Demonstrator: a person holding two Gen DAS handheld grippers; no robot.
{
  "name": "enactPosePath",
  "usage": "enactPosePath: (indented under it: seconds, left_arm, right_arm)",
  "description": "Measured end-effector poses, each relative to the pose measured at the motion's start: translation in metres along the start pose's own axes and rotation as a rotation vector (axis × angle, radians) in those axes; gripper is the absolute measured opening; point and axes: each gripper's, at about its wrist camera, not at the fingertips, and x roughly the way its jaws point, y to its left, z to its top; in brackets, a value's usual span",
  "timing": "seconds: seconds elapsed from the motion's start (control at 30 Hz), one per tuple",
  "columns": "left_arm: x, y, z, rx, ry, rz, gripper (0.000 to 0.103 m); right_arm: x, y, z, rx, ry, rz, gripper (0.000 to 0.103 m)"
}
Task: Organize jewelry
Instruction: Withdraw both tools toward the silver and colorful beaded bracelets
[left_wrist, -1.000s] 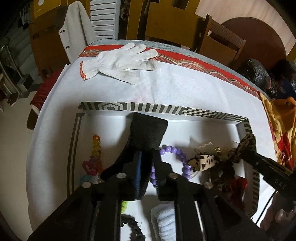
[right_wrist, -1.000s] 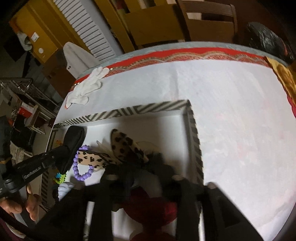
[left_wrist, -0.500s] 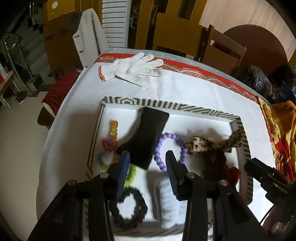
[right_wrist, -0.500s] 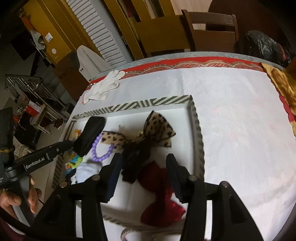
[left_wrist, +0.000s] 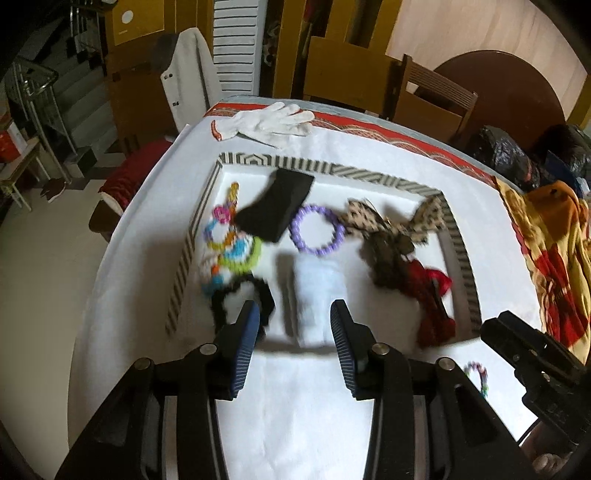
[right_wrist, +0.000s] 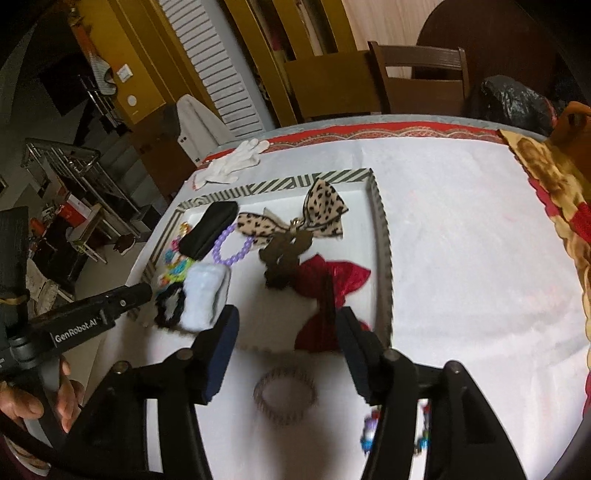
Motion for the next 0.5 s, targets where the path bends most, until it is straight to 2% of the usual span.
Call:
enactPosePath:
  seconds: [0.27, 0.5]
  left_arm:
    - [-0.042, -0.022, -0.048, 0.019, -0.034, 0.006, 0.046]
    - [-0.070, -0.039, -0.073, 0.044, -0.067, 0.003, 0.046]
  right_arm:
    - [-0.046, 0.002, -0.038, -0.030, -0.010, -0.005, 0.060]
    - [-0.086, 0.000, -0.062, -0.046, -0.034, -0.008, 0.063]
